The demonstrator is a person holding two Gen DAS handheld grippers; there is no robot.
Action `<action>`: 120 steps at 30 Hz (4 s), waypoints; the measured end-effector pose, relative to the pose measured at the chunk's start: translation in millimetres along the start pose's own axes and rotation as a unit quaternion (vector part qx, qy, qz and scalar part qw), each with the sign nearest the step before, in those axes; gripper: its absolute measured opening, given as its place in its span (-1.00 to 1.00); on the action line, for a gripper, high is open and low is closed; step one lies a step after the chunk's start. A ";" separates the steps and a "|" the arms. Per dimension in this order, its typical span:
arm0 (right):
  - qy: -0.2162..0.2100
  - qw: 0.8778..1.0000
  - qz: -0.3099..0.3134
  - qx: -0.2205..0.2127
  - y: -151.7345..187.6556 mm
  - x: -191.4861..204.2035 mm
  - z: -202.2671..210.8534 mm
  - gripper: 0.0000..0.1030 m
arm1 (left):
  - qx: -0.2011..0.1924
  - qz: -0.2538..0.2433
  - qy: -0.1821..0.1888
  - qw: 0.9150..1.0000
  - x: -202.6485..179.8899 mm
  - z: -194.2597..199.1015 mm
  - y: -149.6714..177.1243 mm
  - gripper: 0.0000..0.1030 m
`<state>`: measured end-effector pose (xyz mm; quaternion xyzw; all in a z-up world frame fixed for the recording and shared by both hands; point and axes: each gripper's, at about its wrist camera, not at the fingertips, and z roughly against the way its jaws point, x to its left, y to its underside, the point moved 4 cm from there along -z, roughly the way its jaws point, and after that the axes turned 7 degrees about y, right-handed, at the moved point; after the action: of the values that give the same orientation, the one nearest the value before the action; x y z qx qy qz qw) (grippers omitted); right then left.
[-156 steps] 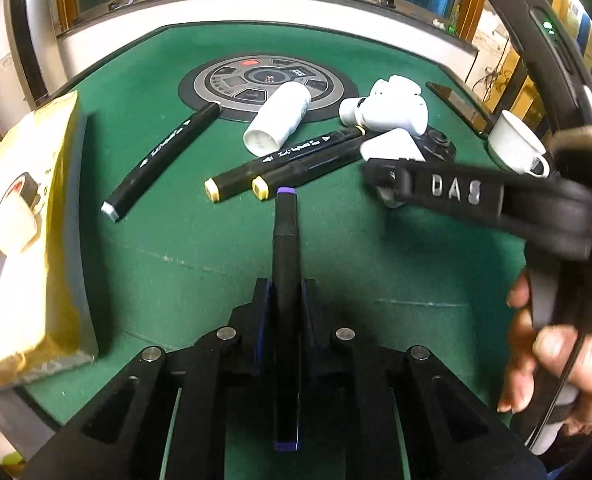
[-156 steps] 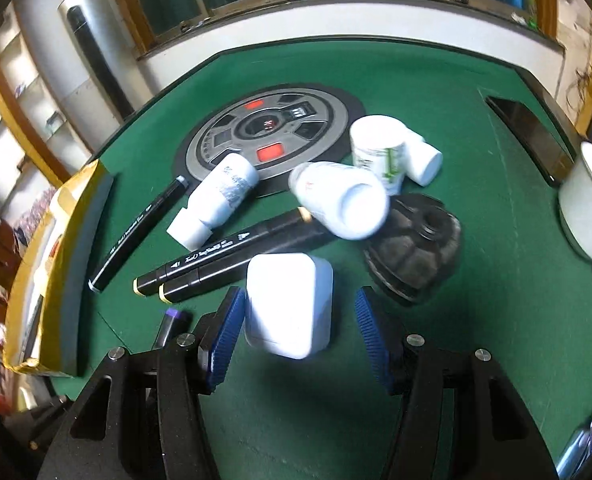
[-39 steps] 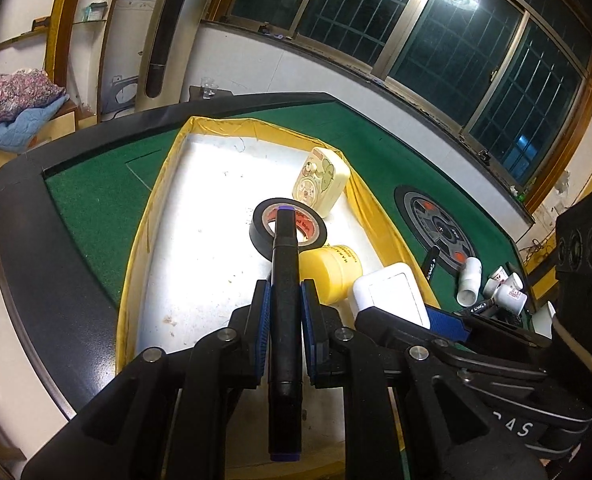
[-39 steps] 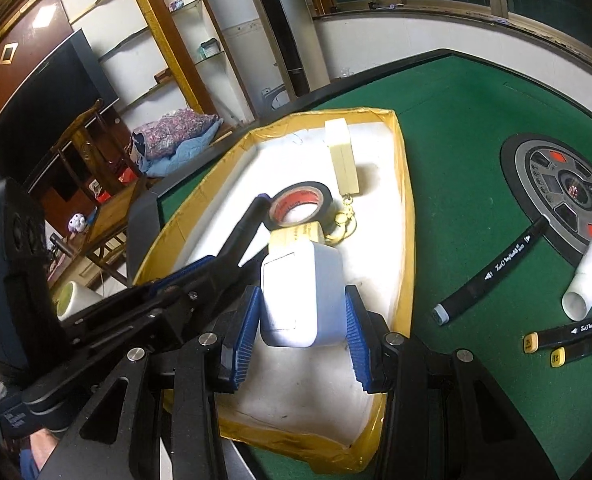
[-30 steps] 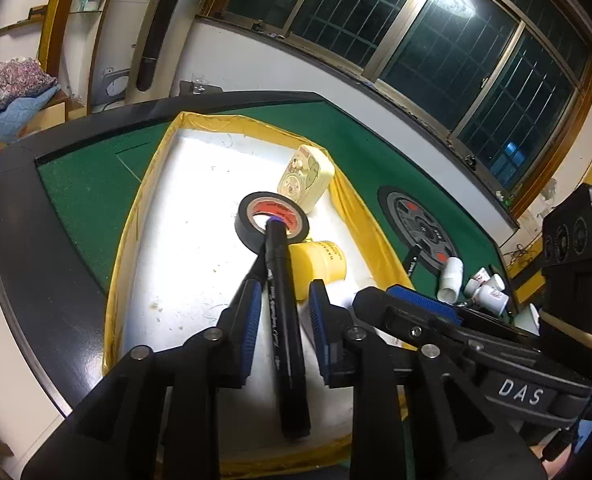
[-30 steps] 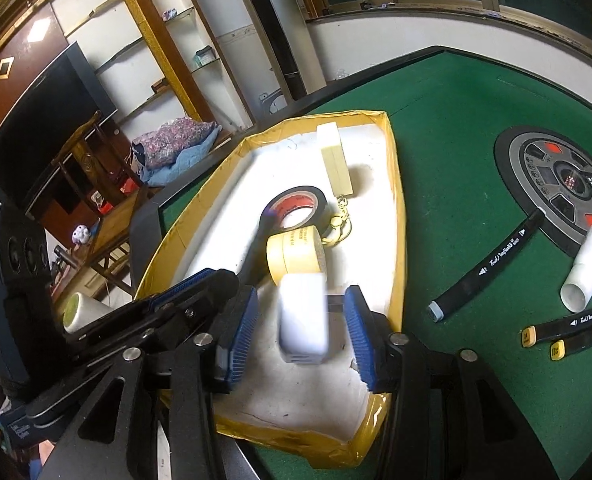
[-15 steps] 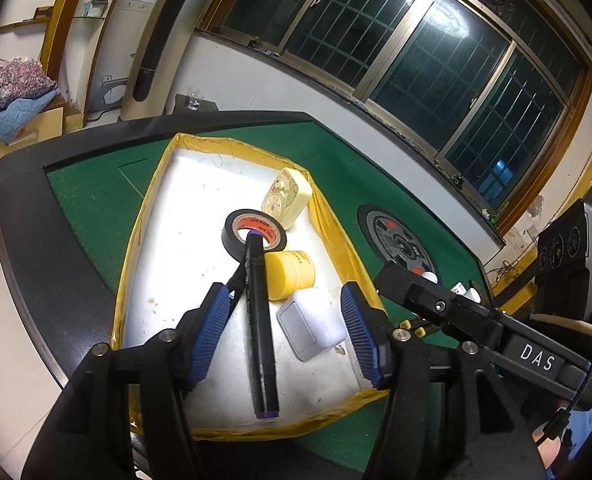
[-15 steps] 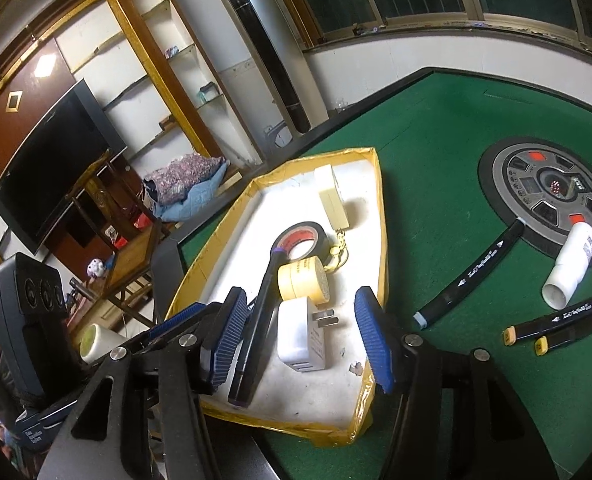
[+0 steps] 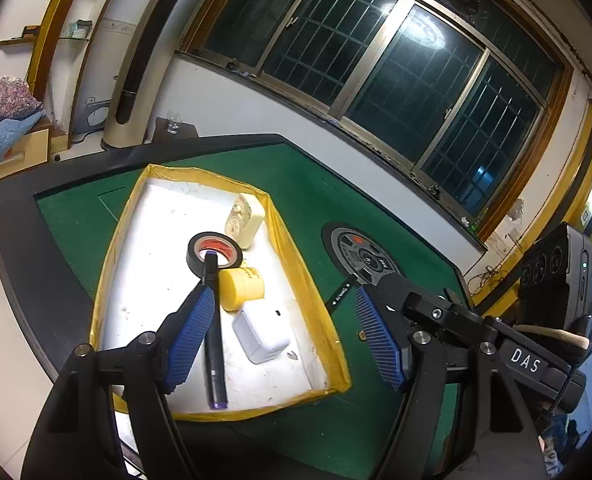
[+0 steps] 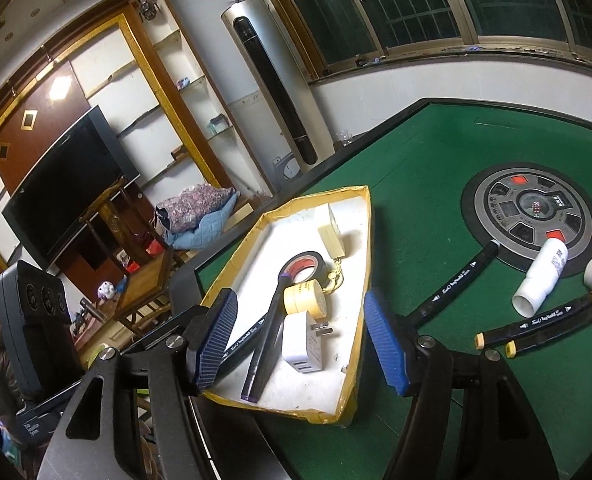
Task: Organize rigid objects
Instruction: 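Move both grippers back over the table toward the remaining markers, then grasp a black marker with the left gripper while the right grasps the black plastic part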
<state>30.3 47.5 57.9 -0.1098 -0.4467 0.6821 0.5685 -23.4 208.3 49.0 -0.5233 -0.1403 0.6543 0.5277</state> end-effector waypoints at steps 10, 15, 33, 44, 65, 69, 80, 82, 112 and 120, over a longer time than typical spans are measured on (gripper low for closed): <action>0.023 0.999 -0.039 -0.022 3.0 -51.0 40.6 0.19 | 0.006 -0.020 0.020 1.000 -30.8 -1.4 5.0 0.42; 0.044 0.996 -0.072 -0.027 4.7 -89.9 64.8 0.19 | 0.025 -0.039 0.028 0.999 -50.4 -14.6 13.4 0.42; 0.033 0.982 -0.184 -0.024 29.3 -187.0 132.8 0.19 | 0.200 -0.172 -0.064 0.962 -121.1 -151.6 22.6 0.33; 0.019 0.984 -0.178 -0.012 36.4 -181.9 124.9 0.19 | 0.289 -0.154 -0.144 0.934 -85.3 -231.9 29.8 -0.36; 0.194 0.963 -0.189 0.003 22.7 -254.3 118.3 0.19 | 0.271 -0.170 -0.014 0.947 -124.7 -102.8 126.1 -0.76; 0.247 0.959 -0.127 0.062 17.5 -263.2 85.6 0.21 | 0.273 -0.155 -0.005 0.949 -121.8 -115.1 121.5 -0.76; 0.233 0.966 -0.081 0.074 16.6 -271.6 58.4 0.34 | 0.268 -0.165 -0.011 0.949 -124.8 -140.4 112.7 -0.73; 0.222 0.967 -0.088 0.092 19.2 -271.5 55.6 0.34 | 0.265 -0.169 -0.017 0.949 -127.2 -144.7 111.7 -0.72; 0.175 0.978 -0.112 -0.029 7.6 -215.7 99.0 0.22 | 0.221 -0.222 -0.045 0.949 -135.5 -112.5 140.9 -0.76; 0.146 0.985 -0.089 -0.025 13.8 -190.1 93.4 0.22 | 0.224 -0.235 -0.051 0.944 -137.9 -114.1 142.1 -0.75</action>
<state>22.2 -163.2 33.6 -0.1817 -0.3839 0.5943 0.6829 -20.0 -6.6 -28.7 -0.3094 -0.1359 0.5520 0.7623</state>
